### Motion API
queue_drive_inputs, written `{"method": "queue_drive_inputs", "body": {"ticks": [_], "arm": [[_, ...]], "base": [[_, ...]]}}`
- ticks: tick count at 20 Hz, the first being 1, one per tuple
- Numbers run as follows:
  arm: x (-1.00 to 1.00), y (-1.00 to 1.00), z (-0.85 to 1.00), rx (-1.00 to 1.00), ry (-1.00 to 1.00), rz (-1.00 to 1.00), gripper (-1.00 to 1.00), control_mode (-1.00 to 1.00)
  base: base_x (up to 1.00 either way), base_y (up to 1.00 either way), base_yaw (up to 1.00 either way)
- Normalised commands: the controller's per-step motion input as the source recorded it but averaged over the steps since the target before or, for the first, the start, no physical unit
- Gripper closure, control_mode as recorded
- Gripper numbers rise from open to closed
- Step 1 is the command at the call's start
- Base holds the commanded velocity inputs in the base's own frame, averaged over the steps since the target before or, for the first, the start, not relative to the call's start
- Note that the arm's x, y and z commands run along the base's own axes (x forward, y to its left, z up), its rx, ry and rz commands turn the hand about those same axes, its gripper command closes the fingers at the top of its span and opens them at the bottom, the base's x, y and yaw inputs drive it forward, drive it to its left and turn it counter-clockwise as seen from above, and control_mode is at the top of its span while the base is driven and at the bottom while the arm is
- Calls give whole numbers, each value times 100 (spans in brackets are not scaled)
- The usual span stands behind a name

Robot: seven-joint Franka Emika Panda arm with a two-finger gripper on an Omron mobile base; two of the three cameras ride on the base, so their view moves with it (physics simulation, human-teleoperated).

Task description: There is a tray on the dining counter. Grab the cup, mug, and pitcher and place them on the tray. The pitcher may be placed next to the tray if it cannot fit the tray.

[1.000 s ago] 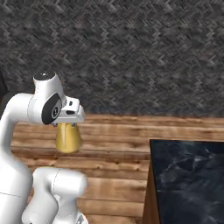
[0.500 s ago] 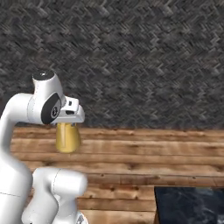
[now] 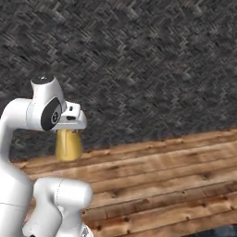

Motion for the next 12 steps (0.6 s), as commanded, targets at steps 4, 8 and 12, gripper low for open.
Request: {"method": "queue_drive_inputs", "body": {"ticks": [4,8,12], "arm": [[0,0,0,0,0,0,100,100],[0,0,0,0,0,0,100,100],[0,0,0,0,0,0,100,100]], "base": [[52,12,-71],[51,15,-71],[58,20,-69]]}}
